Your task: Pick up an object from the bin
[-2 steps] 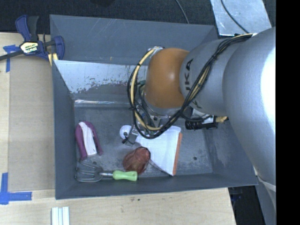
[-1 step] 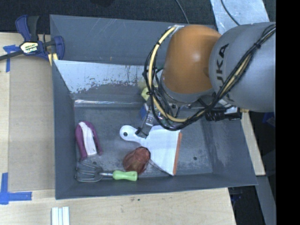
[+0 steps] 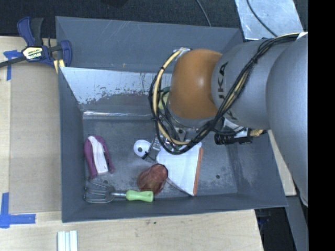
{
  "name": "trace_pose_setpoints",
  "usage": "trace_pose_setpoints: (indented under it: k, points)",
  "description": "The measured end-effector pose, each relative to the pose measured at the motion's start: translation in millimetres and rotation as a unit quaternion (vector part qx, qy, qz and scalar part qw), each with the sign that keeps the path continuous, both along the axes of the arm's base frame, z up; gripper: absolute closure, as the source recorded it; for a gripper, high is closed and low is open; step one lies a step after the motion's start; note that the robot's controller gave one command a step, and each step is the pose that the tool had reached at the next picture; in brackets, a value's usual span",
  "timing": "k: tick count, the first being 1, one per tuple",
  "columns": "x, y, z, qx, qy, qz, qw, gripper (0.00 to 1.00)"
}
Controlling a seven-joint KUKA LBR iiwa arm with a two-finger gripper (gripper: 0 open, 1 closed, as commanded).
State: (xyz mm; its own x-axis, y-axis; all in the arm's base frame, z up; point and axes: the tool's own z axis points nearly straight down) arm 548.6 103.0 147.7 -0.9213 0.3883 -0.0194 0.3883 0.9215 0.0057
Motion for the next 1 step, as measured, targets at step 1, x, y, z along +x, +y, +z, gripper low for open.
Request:
trace_pose_setpoints:
  k: [1]
  points:
    - [-2.8,-1.4,-29.4,0.0,0.0031,-0.002,1.0,0.0]
